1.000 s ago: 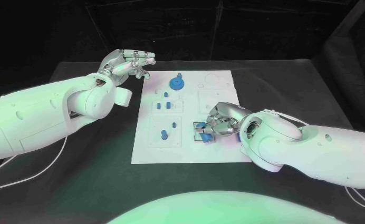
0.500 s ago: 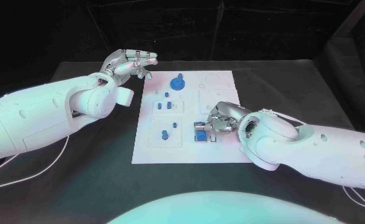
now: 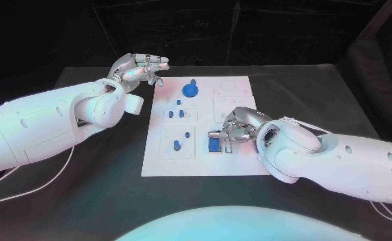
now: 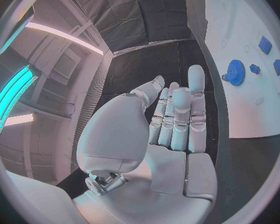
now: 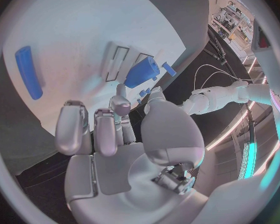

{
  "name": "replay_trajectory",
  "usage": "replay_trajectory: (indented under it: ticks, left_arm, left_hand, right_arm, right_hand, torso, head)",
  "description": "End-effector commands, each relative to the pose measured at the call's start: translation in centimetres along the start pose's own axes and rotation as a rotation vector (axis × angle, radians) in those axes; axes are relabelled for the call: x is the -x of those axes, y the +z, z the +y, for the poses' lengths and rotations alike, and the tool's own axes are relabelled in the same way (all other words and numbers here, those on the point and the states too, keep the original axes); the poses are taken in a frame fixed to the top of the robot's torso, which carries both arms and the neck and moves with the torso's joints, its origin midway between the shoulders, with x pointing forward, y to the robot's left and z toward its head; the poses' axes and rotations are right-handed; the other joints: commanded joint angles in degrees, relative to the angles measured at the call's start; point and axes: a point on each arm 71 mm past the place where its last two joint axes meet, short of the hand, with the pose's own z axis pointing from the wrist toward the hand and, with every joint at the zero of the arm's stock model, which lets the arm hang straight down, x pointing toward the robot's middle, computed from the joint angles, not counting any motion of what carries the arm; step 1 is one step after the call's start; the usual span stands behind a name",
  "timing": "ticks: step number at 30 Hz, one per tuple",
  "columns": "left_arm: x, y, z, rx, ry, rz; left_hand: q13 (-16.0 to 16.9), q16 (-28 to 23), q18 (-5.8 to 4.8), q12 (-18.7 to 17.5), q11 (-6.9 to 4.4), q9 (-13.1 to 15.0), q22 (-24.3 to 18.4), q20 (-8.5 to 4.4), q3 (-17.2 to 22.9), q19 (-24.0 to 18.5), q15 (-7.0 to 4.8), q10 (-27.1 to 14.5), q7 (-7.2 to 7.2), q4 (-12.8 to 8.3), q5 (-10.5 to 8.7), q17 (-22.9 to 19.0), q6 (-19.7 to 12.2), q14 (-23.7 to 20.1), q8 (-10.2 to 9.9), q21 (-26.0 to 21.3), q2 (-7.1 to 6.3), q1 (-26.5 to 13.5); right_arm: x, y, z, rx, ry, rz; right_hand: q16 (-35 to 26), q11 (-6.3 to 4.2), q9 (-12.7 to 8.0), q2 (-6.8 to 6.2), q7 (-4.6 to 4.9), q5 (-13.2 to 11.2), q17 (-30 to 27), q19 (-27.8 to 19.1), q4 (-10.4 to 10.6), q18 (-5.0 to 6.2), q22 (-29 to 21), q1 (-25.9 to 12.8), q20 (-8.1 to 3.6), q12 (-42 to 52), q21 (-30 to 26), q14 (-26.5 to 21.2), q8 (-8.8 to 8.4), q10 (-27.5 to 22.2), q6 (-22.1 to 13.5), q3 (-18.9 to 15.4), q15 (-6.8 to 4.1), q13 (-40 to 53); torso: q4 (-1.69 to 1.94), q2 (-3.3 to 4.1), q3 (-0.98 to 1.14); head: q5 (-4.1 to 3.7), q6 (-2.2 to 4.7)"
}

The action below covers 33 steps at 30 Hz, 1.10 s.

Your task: Assemble the parts on the task board

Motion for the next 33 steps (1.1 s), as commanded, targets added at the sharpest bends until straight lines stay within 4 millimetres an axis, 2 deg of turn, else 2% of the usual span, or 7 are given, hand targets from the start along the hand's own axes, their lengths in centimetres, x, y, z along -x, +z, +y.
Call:
replay_trajectory:
  ticks: [1, 8, 12, 19, 22, 27, 33]
  left_arm:
    - [-0.1, 0.1, -0.1, -0.003, -0.007, 0.012]
    - [-0.1, 0.1, -0.1, -0.002, -0.007, 0.013]
    - [-0.1, 0.1, -0.1, -0.001, -0.006, 0.012]
    - [-0.4, 0.2, -0.1, -0.001, -0.008, 0.018]
    - [-0.4, 0.3, -0.1, -0.001, -0.008, 0.018]
    - [-0.4, 0.3, 0.0, -0.001, -0.008, 0.017]
    - [-0.3, 0.3, 0.0, 0.000, -0.007, 0.016]
  left_hand:
    - [0.1, -0.1, 0.74, 0.1, 0.06, -0.1, -0.1, 0.12, -0.2, -0.2, 0.04, -0.3, 0.05, -0.1, -0.12, -0.1, -0.3, -0.5, 0.3, -0.4, 0.35, -0.1]
    - [0.1, -0.1, 0.74, 0.1, 0.06, -0.1, -0.1, 0.12, -0.2, -0.2, 0.04, -0.3, 0.05, -0.1, -0.12, -0.1, -0.3, -0.5, 0.3, -0.4, 0.35, -0.1]
    - [0.1, -0.1, 0.74, 0.1, 0.06, -0.1, -0.1, 0.12, -0.2, -0.2, 0.04, -0.3, 0.05, -0.1, -0.12, -0.1, -0.3, -0.5, 0.3, -0.4, 0.35, -0.1]
    - [0.1, -0.1, 0.74, 0.1, 0.06, -0.1, -0.1, 0.12, -0.2, -0.2, 0.04, -0.3, 0.05, -0.1, -0.12, -0.1, -0.3, -0.5, 0.3, -0.4, 0.35, -0.1]
    - [0.1, -0.1, 0.74, 0.1, 0.06, -0.1, -0.1, 0.12, -0.2, -0.2, 0.04, -0.3, 0.05, -0.1, -0.12, -0.1, -0.3, -0.5, 0.3, -0.4, 0.35, -0.1]
    - [0.1, -0.1, 0.74, 0.1, 0.06, -0.1, -0.1, 0.12, -0.2, -0.2, 0.04, -0.3, 0.05, -0.1, -0.12, -0.1, -0.3, -0.5, 0.3, -0.4, 0.35, -0.1]
    - [0.1, -0.1, 0.74, 0.1, 0.06, -0.1, -0.1, 0.12, -0.2, -0.2, 0.04, -0.3, 0.05, -0.1, -0.12, -0.1, -0.3, -0.5, 0.3, -0.4, 0.35, -0.1]
  right_arm:
    - [0.3, -0.2, 0.5, 0.039, 0.000, -0.025]
    - [0.0, -0.8, 1.2, 0.089, -0.009, 0.014]
    - [-0.2, -1.2, 1.5, 0.104, -0.015, 0.034]
    - [-0.2, -1.2, 1.3, 0.087, -0.026, 0.042]
    - [-0.2, -1.0, 1.1, 0.073, -0.034, 0.047]
    - [-0.3, -0.8, 0.8, 0.056, -0.051, 0.062]
    - [-0.7, -0.6, 0.8, 0.048, -0.093, 0.111]
  right_hand:
    - [-0.1, -0.07, -0.1, -0.43, -0.07, 1.1, 1.4, -0.2, -0.2, 0.27, 0.3, 2.2, 0.04, 0.1, -0.1, 3.2, 0.43, 0.1, -0.4, 1.0, 0.48, 0.3]
    - [0.2, -0.20, -0.3, -1.12, -0.22, 2.1, 2.1, 0.3, -1.2, 0.08, 1.2, 8.1, -0.05, 1.2, 0.4, 3.4, 1.00, 0.9, -0.2, 1.8, 0.37, 1.4]
    - [0.3, -0.29, -0.4, -1.22, -0.31, 2.0, 2.3, 0.4, -1.4, -0.01, 1.7, 9.6, -0.09, 1.8, 0.7, 3.5, 1.28, 1.3, 0.0, 1.8, 0.30, 2.0]
    - [0.4, -0.42, -0.4, 0.12, -0.46, 2.6, 2.5, 0.6, -1.8, -0.07, 2.0, 11.6, -0.17, 2.6, 0.9, 3.5, 1.71, 1.8, 0.4, 2.1, 0.20, 2.7]
    - [0.5, -0.48, -0.4, 0.65, -0.52, 2.8, 2.7, 0.7, -2.0, -0.12, 2.3, 12.2, -0.20, 3.0, 1.0, 3.5, 1.86, 2.0, 0.5, 2.2, 0.15, 3.1]
    - [0.5, -0.56, -0.5, 1.96, -0.58, 4.6, 2.9, 0.7, -2.7, -0.15, 2.5, 13.7, -0.28, 3.3, 1.1, 3.6, 2.07, 2.2, 0.7, 2.5, 0.07, 3.5]
    - [0.5, -0.63, -0.7, 2.16, -0.63, 5.3, 2.9, 0.8, -4.7, -0.19, 2.7, 16.6, -0.31, 3.2, 1.2, 3.6, 2.17, 2.2, 0.6, 2.5, 0.02, 3.5]
  torso:
    - [-0.03, 0.00, 0.01]
    - [-0.05, 0.07, 0.10]
    - [-0.02, 0.04, 0.03]
    - [0.17, -0.01, 0.02]
    - [0.14, 0.00, -0.03]
    - [0.11, 0.04, -0.03]
    - [-0.05, 0.02, -0.04]
  head:
    - [-0.06, -0.02]
    - [0.08, -0.15]
    - [0.06, -0.20]
    - [-0.03, -0.31]
    - [0.00, -0.30]
    - [0.14, -0.42]
    - [0.28, -0.56]
